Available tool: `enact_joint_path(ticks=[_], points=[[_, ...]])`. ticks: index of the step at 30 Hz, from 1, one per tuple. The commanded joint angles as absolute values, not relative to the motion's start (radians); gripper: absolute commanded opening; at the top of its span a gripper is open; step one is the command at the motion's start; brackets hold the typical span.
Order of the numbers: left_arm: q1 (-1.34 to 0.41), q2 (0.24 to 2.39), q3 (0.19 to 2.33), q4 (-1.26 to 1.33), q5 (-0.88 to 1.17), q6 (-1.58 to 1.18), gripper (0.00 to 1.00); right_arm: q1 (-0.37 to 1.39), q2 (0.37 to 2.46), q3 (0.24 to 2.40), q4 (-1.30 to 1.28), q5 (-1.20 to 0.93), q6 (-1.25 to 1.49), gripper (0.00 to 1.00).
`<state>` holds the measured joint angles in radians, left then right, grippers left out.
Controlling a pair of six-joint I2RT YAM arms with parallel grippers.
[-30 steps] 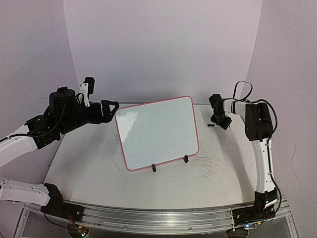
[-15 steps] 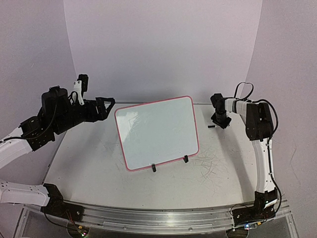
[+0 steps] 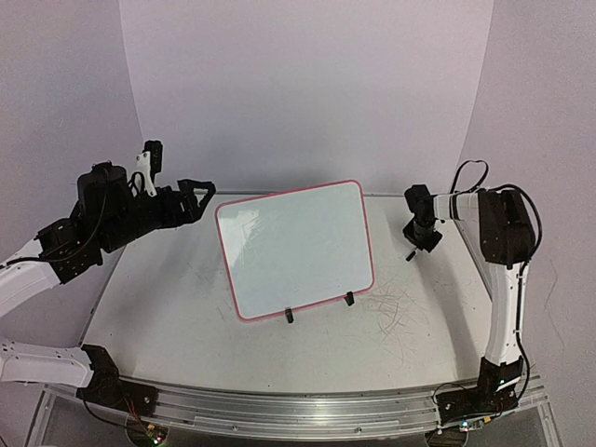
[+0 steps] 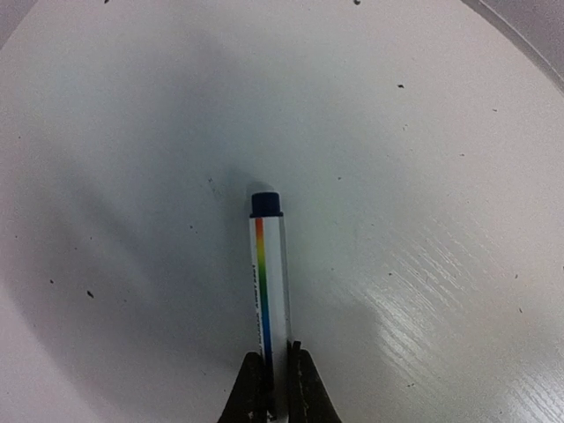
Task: Write a sentence on the whiteboard
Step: Pick up the whiteboard marker from the center of the board, then pass from the right arm to the left
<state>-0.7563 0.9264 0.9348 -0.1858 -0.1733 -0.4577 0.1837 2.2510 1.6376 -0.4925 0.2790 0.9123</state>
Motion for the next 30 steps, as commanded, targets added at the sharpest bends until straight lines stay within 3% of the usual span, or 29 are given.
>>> enact_joint_path(ticks=[1,7,12,18,24,30], points=[[-0.756,0.926,0.988,-0.193,-0.124,-0.543,0.99,0.184,2.147,1.506,-0.419,0.2,0.857,0.0],[-0.756,0.98,1.039,-0.192,-0.05,-0.619,1.0,0.184,1.996,1.347,-0.28,0.099,0.661,0.0],[-0.756,1.039,1.083,-0.176,0.005,-0.659,0.99,0.185,1.668,1.034,-0.03,0.047,0.506,0.0],[-0.768,1.152,1.094,0.014,0.195,-0.687,0.99,0.189,1.238,0.728,0.201,-0.205,0.36,0.0],[-0.936,1.331,1.161,0.161,0.205,-0.61,0.97,0.273,0.954,0.684,0.318,-0.525,0.408,0.0],[-0.999,1.502,1.204,0.329,0.354,-0.659,0.95,0.524,0.918,0.698,0.605,-0.559,0.598,0.0]])
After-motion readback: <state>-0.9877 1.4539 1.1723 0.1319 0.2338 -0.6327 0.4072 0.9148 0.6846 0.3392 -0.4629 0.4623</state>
